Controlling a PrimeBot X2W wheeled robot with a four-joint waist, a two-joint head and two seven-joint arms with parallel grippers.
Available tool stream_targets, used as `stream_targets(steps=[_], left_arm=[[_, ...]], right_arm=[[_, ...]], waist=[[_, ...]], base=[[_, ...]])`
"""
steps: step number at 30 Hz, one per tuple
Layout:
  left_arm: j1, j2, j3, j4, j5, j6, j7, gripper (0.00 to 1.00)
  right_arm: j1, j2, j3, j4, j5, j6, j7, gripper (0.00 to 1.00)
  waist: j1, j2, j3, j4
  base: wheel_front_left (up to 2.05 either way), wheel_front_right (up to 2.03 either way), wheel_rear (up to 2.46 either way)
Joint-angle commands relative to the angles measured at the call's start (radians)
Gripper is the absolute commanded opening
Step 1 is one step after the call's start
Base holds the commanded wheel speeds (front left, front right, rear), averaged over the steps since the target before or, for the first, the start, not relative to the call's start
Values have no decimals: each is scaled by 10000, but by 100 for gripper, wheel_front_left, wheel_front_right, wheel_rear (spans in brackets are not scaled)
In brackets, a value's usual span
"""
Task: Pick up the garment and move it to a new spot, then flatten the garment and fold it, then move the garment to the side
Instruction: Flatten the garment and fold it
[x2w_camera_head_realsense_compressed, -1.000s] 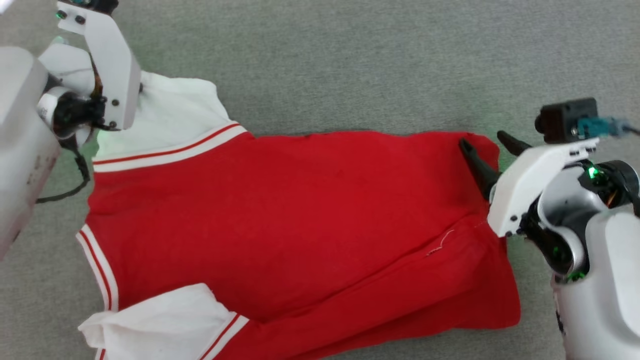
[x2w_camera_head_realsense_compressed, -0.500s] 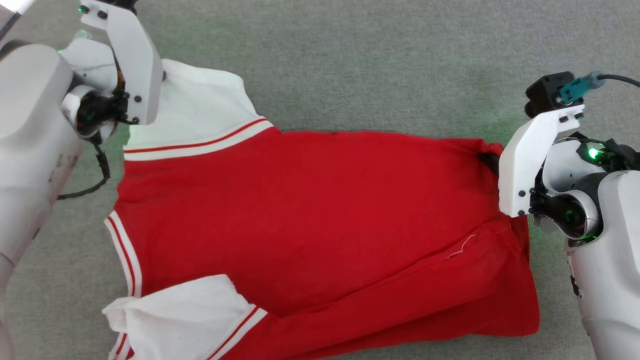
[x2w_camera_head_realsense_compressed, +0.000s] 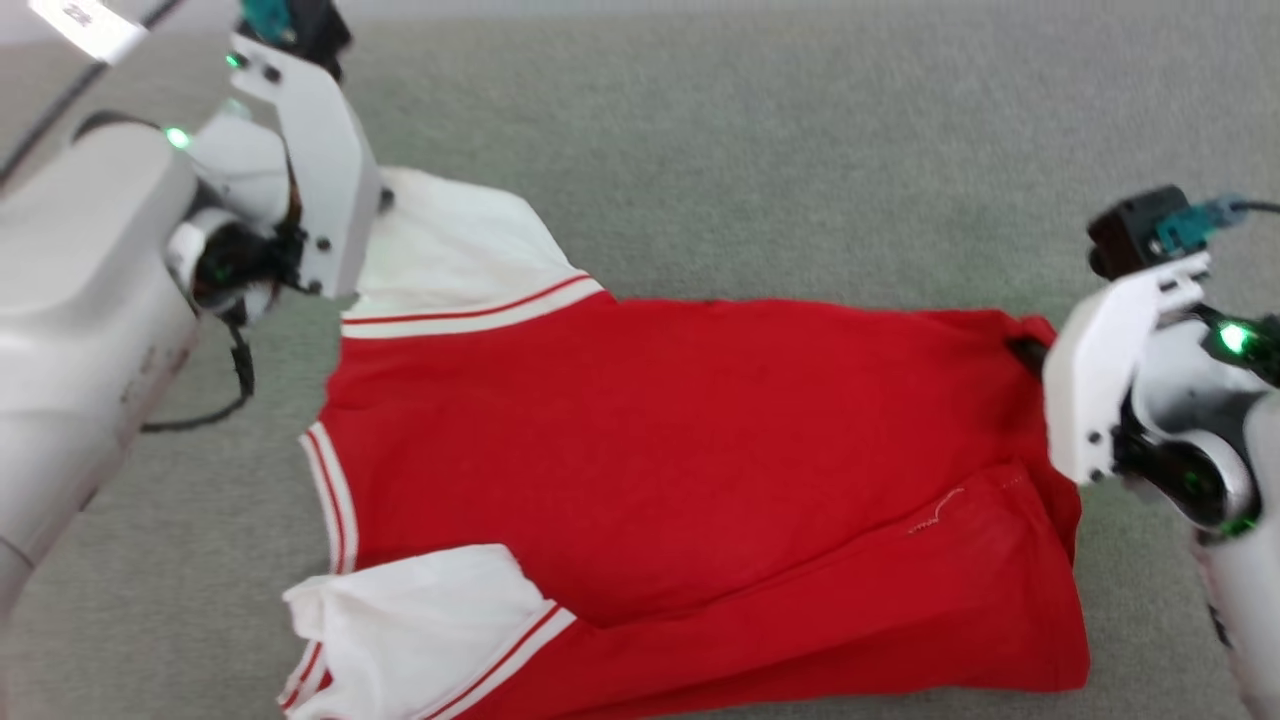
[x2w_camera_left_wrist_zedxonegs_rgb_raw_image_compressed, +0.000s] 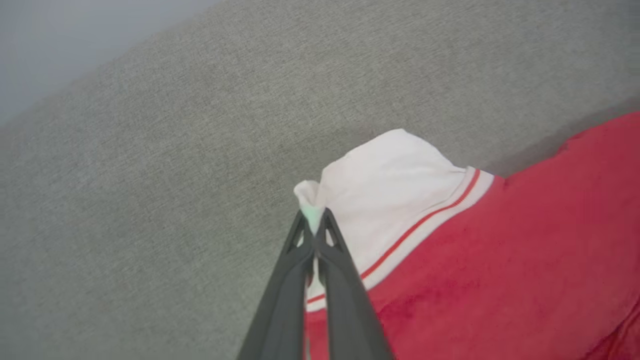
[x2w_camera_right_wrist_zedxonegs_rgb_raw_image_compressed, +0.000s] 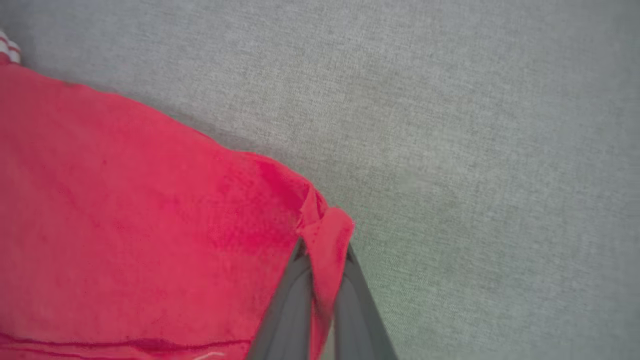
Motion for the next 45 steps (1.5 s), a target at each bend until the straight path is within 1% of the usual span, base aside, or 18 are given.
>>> stream_targets(steps=[1, 5, 9, 14, 18, 21, 23, 25, 28, 30, 33, 34, 35, 36, 37, 38, 39, 45], left_arm=[[162, 43, -29, -72, -85, -19, 30, 0], [514, 394, -132, -968, -91, 177, 265, 0], [993, 1075, -155, -2407, -200, 772, 488, 0], [1895, 2308, -200, -5025, -497, 2042, 832, 0], [2773, 3256, -242, -7153, -879, 3174, 991, 0], [3431, 3717, -319, -8343, -1065, 3884, 944, 0], [3914, 3840, -401, -8773, -1211, 4147, 907, 0], [4367, 3827, -470, -8909, -1350, 4308, 863, 0], [4974, 3526, -521, -8641, -1617, 4310, 662, 0], [5321, 3299, -560, -8182, -1840, 4209, 641, 0], [5618, 2832, -574, -7389, -2057, 3858, 546, 0], [5667, 2705, -568, -7119, -2104, 3739, 503, 0], [5647, 2636, -500, -6872, -2091, 3634, 388, 13], [5643, 2552, -434, -6629, -2126, 3551, 261, 31], [5654, 2479, -383, -6439, -2172, 3457, 161, 37], [5642, 2435, -336, -6331, -2180, 3369, 50, 46], [5609, 2415, -260, -6253, -2126, 3287, -114, 100], [5918, 2741, 144, -6317, -2111, 3067, -1134, 100]], right_arm=[[227, -120, -21, -47, 70, -16, 20, 0], [858, -645, -93, -529, 236, -16, 191, 0], [1606, -1060, -165, -978, 433, -16, 380, 0], [2616, -1411, -472, -1338, 637, -17, 674, 0], [3330, -1441, -735, -1583, 701, -17, 954, 0], [3754, -1331, -927, -1692, 623, -17, 1137, 0], [4006, -1272, -958, -1678, 568, -17, 1288, 0], [4193, -1185, -922, -1579, 571, -17, 1406, 0], [4299, -1064, -820, -1310, 568, -17, 1439, 0], [4248, -995, -752, -1008, 547, -17, 1397, 0], [3990, -913, -556, -573, 597, -17, 1256, 0], [3899, -906, -511, -427, 612, -17, 1192, 8], [3823, -911, -440, -320, 613, -17, 1149, 15], [3744, -880, -415, -235, 679, -17, 1084, 44], [3689, -843, -401, -180, 764, -17, 1042, 85], [3637, -861, -385, -148, 803, -17, 1016, 100], [3601, -896, -373, -150, 832, -17, 1010, 100], [3833, -908, -816, -479, 1194, -17, 952, 100]], waist=[[0, 0, -516, 409], [0, 0, -1012, 707], [0, 0, -1458, 933], [0, 0, -1867, 1174], [0, 0, -1989, 1289], [0, 0, -2019, 1356], [0, 0, -2024, 1374], [0, 0, -2037, 1381], [0, 0, -2065, 1365], [0, 0, -2085, 1345], [0, 0, -2112, 1297], [0, 0, -2124, 1291], [0, 0, -2134, 1286], [0, 0, -2149, 1280], [0, 0, -2173, 1275], [0, 0, -2198, 1273], [0, 0, -2226, 1275], [0, 0, -2550, 1296]], base=[[0, 0, 0], [0, 0, 0], [0, 0, 0], [0, 0, 0], [0, 0, 0], [0, 0, 0], [0, 0, 0], [0, 0, 0], [0, 0, 0], [0, 0, 0], [0, 0, 0], [0, 0, 0], [0, 0, 0], [0, 0, 0], [0, 0, 0], [0, 0, 0], [0, 0, 0], [0, 0, 0]])
